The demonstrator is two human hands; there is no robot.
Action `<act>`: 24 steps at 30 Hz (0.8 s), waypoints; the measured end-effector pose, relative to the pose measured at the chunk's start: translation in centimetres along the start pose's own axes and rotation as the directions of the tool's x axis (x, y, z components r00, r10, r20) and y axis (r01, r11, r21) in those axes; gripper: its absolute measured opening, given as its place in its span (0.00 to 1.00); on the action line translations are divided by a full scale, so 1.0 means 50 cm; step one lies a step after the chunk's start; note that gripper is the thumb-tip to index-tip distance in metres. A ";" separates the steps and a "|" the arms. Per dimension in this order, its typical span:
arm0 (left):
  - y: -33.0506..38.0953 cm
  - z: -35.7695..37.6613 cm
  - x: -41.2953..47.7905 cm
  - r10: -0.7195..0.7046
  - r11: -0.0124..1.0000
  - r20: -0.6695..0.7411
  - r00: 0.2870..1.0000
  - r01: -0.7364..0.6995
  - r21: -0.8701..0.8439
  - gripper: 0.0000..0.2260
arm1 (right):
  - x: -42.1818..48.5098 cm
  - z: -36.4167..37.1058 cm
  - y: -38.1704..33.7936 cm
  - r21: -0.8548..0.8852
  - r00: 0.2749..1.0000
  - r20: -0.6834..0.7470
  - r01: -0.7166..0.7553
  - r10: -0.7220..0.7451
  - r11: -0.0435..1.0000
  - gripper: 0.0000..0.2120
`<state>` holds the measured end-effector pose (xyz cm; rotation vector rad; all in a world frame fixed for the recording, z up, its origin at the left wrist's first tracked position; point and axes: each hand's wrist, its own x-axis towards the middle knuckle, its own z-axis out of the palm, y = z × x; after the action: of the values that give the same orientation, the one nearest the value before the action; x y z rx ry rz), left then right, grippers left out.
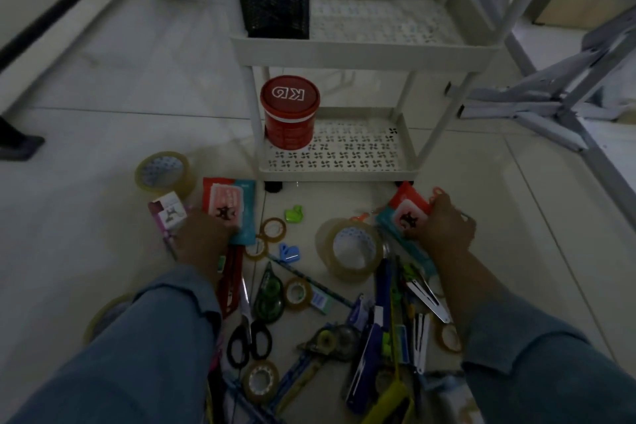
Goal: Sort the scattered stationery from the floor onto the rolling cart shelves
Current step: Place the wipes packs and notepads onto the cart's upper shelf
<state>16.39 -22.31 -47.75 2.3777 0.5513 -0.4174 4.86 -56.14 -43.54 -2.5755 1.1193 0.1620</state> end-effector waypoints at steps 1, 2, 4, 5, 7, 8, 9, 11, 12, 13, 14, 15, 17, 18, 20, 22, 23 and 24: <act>-0.003 0.003 0.004 0.002 0.998 0.020 1.000 -0.001 -0.059 0.31 | -0.007 -0.008 -0.021 0.008 0.996 -0.066 0.054 -0.053 0.999 0.29; 0.000 0.003 0.001 -0.003 0.988 0.046 0.999 0.010 -0.152 0.28 | -0.014 -0.016 -0.043 0.031 0.990 -0.109 0.098 -0.094 0.995 0.26; 0.003 0.002 0.004 -0.017 0.920 0.099 0.995 0.055 -0.388 0.23 | -0.029 -0.032 -0.088 0.150 0.982 -0.115 0.167 -0.150 0.974 0.24; 0.003 0.000 0.003 -0.009 0.878 0.122 0.993 0.066 -0.474 0.20 | -0.036 -0.036 -0.110 0.261 0.983 -0.076 0.183 -0.169 0.948 0.25; 0.002 -0.008 -0.002 0.014 0.843 0.161 0.987 0.075 -0.532 0.17 | -0.052 -0.040 -0.151 0.472 0.969 0.067 0.180 -0.239 0.863 0.23; 0.002 -0.014 -0.009 0.023 0.833 0.181 0.983 0.082 -0.548 0.16 | -0.058 -0.038 -0.168 0.553 0.948 0.162 0.142 -0.273 0.821 0.21; 0.004 -0.021 -0.019 0.043 0.809 0.217 0.975 0.094 -0.580 0.15 | -0.064 -0.032 -0.181 0.628 0.920 0.258 0.073 -0.296 0.774 0.19; 0.006 -0.029 -0.037 0.104 0.741 0.338 0.935 0.154 -0.654 0.14 | -0.078 -0.011 -0.196 0.755 0.850 0.423 -0.138 -0.315 0.642 0.17; 0.007 -0.034 -0.049 0.130 0.713 0.398 0.908 0.193 -0.674 0.15 | -0.087 -0.001 -0.201 0.791 0.815 0.478 -0.236 -0.328 0.565 0.17; 0.009 -0.039 -0.062 0.156 0.700 0.450 0.879 0.223 -0.679 0.15 | -0.096 0.009 -0.207 0.813 0.786 0.505 -0.296 -0.356 0.501 0.16; 0.010 -0.042 -0.072 0.179 0.705 0.491 0.852 0.237 -0.669 0.16 | -0.105 0.018 -0.215 0.829 0.766 0.513 -0.324 -0.387 0.456 0.17; 0.011 -0.047 -0.082 0.211 0.707 0.521 0.827 0.239 -0.666 0.17 | -0.111 0.026 -0.221 0.839 0.756 0.511 -0.335 -0.409 0.428 0.17; 0.020 -0.056 -0.099 0.247 0.693 0.563 0.789 0.262 -0.671 0.25 | -0.122 0.037 -0.236 0.855 0.755 0.495 -0.335 -0.430 0.397 0.21; 0.024 -0.059 -0.105 0.275 0.681 0.579 0.768 0.270 -0.681 0.28 | -0.126 0.040 -0.244 0.861 0.763 0.485 -0.329 -0.428 0.389 0.24; 0.037 -0.064 -0.120 0.358 0.659 0.602 0.714 0.262 -0.704 0.25 | -0.135 0.046 -0.259 0.866 0.788 0.458 -0.290 -0.412 0.407 0.30; 0.052 -0.067 -0.135 0.398 0.619 0.609 0.686 0.290 -0.730 0.18 | -0.141 0.050 -0.272 0.862 0.810 0.424 -0.223 -0.405 0.456 0.32; 0.058 -0.069 -0.142 0.405 0.603 0.609 0.682 0.301 -0.739 0.16 | -0.143 0.051 -0.275 0.859 0.815 0.416 -0.208 -0.402 0.467 0.31; 0.063 -0.070 -0.146 0.413 0.599 0.602 0.684 0.294 -0.745 0.16 | -0.143 0.050 -0.278 0.858 0.815 0.417 -0.207 -0.403 0.469 0.30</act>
<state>12.16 -24.21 -40.41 1.1483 0.1673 -0.8306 10.14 -41.46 -40.74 -1.4383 0.5335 0.2306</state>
